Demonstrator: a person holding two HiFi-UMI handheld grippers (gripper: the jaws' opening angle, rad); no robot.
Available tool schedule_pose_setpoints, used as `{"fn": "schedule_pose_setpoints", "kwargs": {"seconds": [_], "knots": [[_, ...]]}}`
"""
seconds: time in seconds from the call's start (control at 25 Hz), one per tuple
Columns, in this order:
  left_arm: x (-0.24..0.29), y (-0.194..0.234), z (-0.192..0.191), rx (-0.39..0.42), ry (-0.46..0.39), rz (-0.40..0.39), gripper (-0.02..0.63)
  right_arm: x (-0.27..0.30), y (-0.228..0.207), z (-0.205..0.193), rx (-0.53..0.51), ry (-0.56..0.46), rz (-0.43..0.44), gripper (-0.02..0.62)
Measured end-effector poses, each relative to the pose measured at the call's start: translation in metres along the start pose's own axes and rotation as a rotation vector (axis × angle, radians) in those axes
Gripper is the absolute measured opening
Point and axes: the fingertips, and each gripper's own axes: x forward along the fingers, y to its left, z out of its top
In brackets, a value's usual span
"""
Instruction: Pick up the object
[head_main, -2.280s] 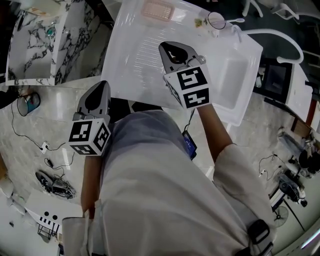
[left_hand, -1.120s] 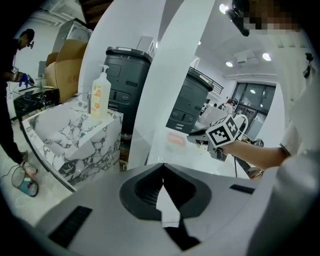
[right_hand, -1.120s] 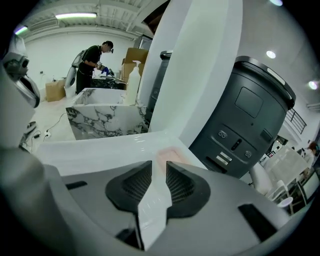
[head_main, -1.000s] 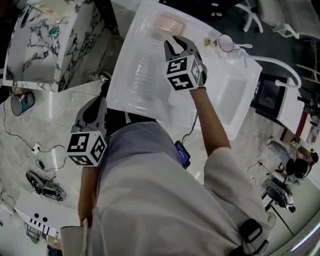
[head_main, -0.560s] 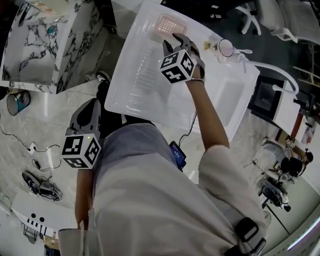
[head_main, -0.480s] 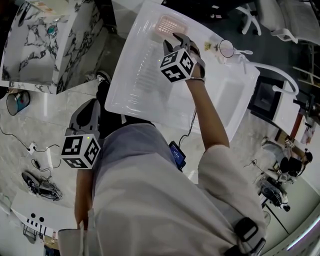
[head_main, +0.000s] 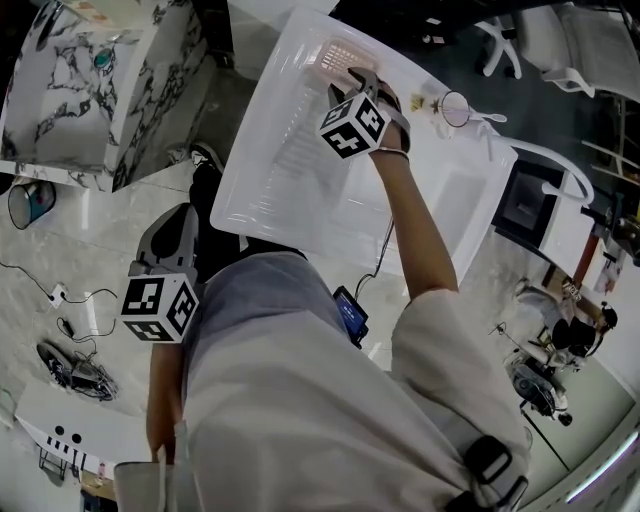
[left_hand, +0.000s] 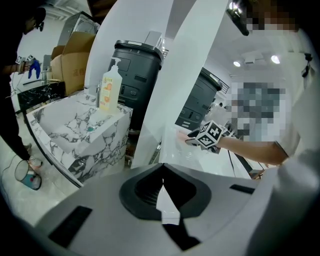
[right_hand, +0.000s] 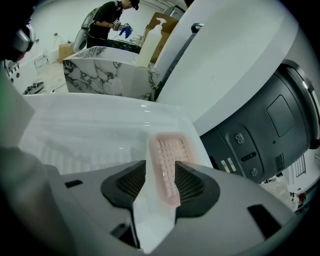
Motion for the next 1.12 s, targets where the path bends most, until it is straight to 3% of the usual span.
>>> {"fn": "schedule_pose_setpoints", "kwargs": {"seconds": [0.68, 1.12], "knots": [[0.005, 0.006, -0.001, -0.004, 0.019, 0.004, 0.002, 0.031, 0.0, -0.01, -0.105, 0.075, -0.01, 0.218], [0.009, 0.003, 0.0, 0.009, 0.03, -0.003, 0.002, 0.034, -0.004, -0.009, -0.16, 0.071, -0.067, 0.224]]}}
